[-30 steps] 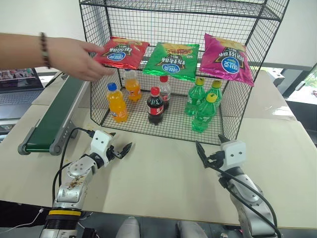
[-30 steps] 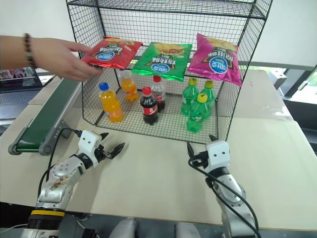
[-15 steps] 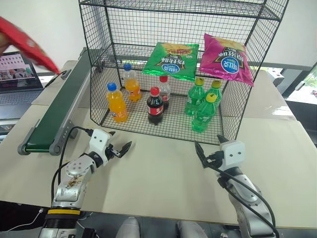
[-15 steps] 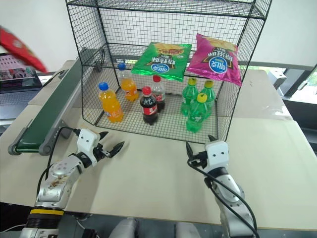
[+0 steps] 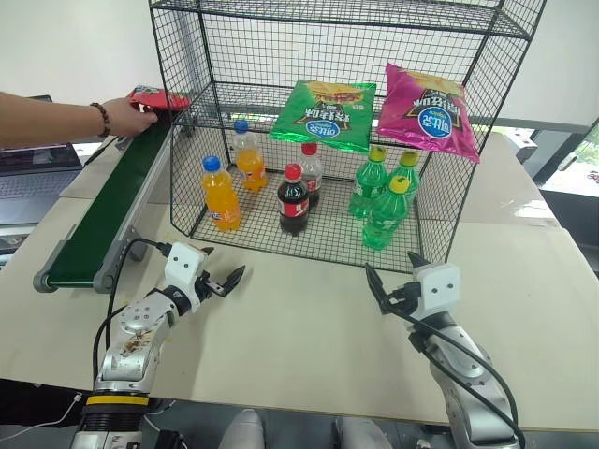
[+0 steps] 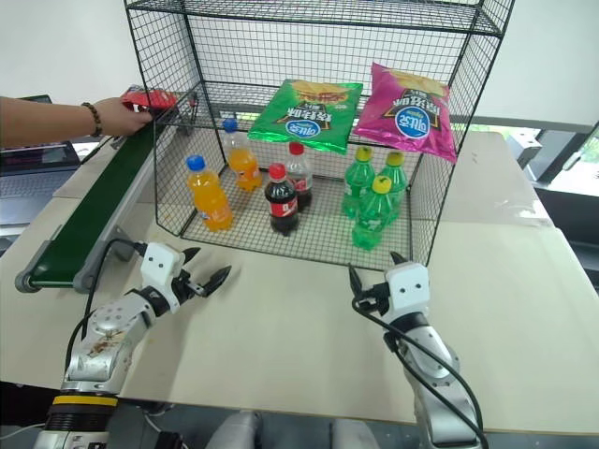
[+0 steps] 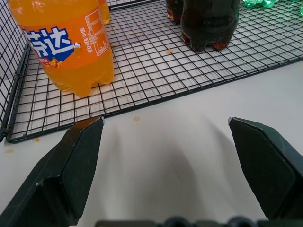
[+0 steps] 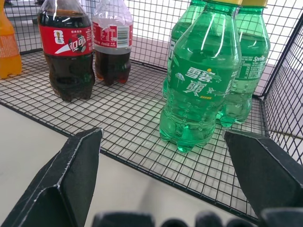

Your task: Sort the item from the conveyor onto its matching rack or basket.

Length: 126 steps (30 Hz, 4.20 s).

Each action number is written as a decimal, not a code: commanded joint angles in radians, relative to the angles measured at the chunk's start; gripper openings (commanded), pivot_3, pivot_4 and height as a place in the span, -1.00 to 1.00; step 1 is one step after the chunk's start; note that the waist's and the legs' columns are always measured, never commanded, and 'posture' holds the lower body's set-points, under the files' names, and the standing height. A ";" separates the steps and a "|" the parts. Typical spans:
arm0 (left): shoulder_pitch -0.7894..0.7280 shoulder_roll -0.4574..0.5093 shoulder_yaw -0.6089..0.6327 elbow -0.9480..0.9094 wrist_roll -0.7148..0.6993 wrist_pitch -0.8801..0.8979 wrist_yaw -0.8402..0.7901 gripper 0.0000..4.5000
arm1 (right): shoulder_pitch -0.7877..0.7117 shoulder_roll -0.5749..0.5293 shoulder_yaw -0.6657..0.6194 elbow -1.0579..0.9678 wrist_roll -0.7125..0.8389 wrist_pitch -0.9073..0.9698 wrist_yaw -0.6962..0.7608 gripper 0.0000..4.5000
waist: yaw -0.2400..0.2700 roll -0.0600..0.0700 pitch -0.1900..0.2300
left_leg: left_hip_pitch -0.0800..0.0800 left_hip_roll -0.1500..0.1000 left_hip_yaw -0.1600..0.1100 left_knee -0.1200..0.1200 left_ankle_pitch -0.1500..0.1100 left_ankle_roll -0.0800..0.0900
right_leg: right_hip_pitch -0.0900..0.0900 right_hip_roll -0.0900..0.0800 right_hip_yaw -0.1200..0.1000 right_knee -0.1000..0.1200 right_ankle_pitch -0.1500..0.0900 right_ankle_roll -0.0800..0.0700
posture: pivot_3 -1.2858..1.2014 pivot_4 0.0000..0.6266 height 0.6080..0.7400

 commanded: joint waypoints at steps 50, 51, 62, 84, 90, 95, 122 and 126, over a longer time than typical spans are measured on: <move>0.364 0.067 0.858 -0.027 -1.626 0.488 0.579 1.00 | -0.683 -0.194 0.108 0.099 0.577 0.094 0.870 1.00 | -0.005 -0.002 0.000 | 0.001 0.004 -0.001 0.007 -0.004 0.006 | 0.002 0.002 -0.007 0.002 -0.001 -0.002 | 0.03 -0.52 1.00; 0.364 0.069 0.857 -0.026 -1.626 0.490 0.578 1.00 | -0.684 -0.195 0.106 0.096 0.582 0.095 0.868 1.00 | -0.006 -0.002 0.000 | 0.001 0.004 -0.001 0.007 -0.004 0.005 | 0.002 0.001 -0.007 0.002 -0.001 -0.003 | 0.03 -0.52 1.00; 0.350 0.091 0.849 -0.005 -1.620 0.503 0.570 1.00 | -0.670 -0.197 0.117 0.062 0.582 0.099 0.835 1.00 | -0.010 -0.002 0.000 | 0.001 0.004 -0.001 0.006 -0.004 0.005 | 0.001 0.001 -0.007 0.002 -0.001 -0.003 | 0.03 -0.52 1.00; 0.315 0.118 0.863 0.017 -1.560 0.469 0.549 -0.16 | -0.666 -0.192 0.118 0.071 0.570 0.093 0.819 1.00 | -0.015 -0.001 0.000 | 0.001 0.004 -0.001 0.004 -0.004 0.005 | 0.000 0.001 -0.007 0.001 -0.002 -0.004 | 0.03 -0.52 1.00; 0.311 0.119 0.850 -0.015 -1.561 0.484 0.553 -0.98 | -0.665 -0.193 0.114 0.065 0.566 0.098 0.794 1.00 | -0.015 -0.001 0.000 | 0.001 0.005 -0.001 0.003 -0.004 0.005 | 0.000 0.001 -0.007 0.001 -0.002 -0.004 | 0.03 -0.52 1.00; 0.278 0.184 0.822 -0.181 -1.663 0.516 0.593 -0.98 | -0.651 -0.197 0.086 0.043 0.554 0.104 0.722 1.00 | -0.011 -0.003 0.000 | 0.001 0.005 -0.001 0.002 -0.004 0.004 | 0.000 0.001 -0.007 0.000 -0.002 -0.004 | 0.03 -0.52 1.00; -0.597 -0.030 0.322 0.215 -1.608 0.566 0.609 -0.98 | -0.497 -0.216 -0.004 -0.200 0.427 0.149 0.309 1.00 | 0.003 -0.001 0.001 | 0.000 0.003 -0.001 0.001 -0.003 0.003 | 0.000 0.001 -0.007 -0.001 -0.001 -0.004 | 0.03 -0.52 1.00; -0.633 -0.040 0.344 0.269 -1.561 0.545 0.613 -0.98 | -0.490 -0.224 -0.006 -0.213 0.432 0.154 0.297 1.00 | 0.009 -0.002 0.001 | -0.002 0.003 -0.001 0.001 -0.002 0.003 | -0.001 0.001 -0.008 -0.002 -0.001 -0.004 | 0.03 -0.52 1.00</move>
